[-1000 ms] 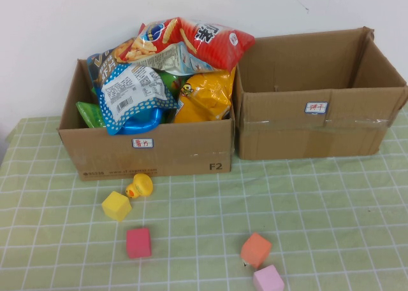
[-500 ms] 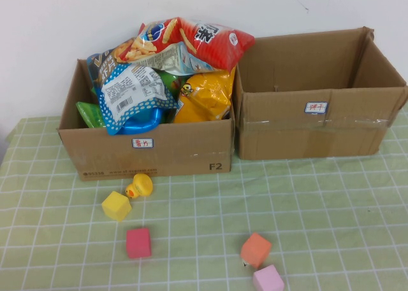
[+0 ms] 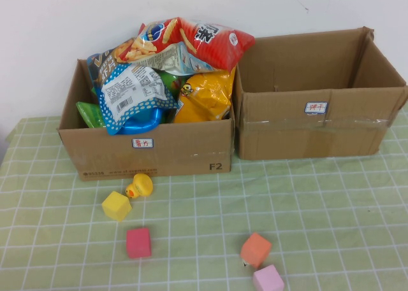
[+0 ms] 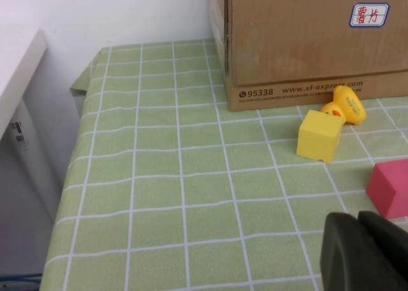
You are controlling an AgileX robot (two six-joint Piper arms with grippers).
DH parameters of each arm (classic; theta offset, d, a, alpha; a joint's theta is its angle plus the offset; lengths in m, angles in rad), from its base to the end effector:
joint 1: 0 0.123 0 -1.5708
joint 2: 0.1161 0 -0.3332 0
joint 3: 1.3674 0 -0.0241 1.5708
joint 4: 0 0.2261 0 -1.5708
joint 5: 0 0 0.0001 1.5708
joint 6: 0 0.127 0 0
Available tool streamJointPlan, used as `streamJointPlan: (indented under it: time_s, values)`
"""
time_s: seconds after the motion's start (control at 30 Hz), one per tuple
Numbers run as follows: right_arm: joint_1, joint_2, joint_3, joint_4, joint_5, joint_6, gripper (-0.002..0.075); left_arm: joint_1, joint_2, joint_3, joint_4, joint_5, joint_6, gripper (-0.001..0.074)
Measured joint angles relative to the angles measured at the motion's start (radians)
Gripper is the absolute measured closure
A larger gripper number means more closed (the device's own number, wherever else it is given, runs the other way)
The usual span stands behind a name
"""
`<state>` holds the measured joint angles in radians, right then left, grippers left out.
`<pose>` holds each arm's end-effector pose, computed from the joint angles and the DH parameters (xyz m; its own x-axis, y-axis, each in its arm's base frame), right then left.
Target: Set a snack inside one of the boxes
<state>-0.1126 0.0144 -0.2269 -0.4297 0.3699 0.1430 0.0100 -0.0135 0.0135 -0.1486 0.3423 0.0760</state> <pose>0.0018 -0.0195 0.2512 -0.1047 -0.2447 -0.9639 0.2418 0.9339 -0.2633 0.0146 -0.0062 0.1692 -0.2508 -0.0665 -0.9658 0.0221 0.9970 -0.0744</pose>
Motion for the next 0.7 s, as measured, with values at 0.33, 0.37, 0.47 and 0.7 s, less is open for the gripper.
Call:
streamJointPlan:
  time_s: [0.33, 0.37, 0.47, 0.7]
  values:
    - [0.000, -0.011, 0.228, 0.168, -0.115, 0.021, 0.0728, 0.000, 0.000, 0.000, 0.000, 0.000, 0.000, 0.0736]
    - [0.000, -0.013, 0.244, 0.179, -0.130, 0.021, 0.0728, 0.000, 0.000, 0.000, 0.000, 0.000, 0.000, 0.0736]
    - [0.000, -0.023, 0.254, 0.205, -0.119, 0.013, 0.0728, 0.000, 0.000, 0.000, 0.000, 0.000, 0.000, 0.0736]
    - [0.019, -0.023, 0.254, 0.237, -0.046, -0.027, 0.0728, 0.000, 0.000, 0.000, 0.000, 0.000, 0.000, 0.0736]
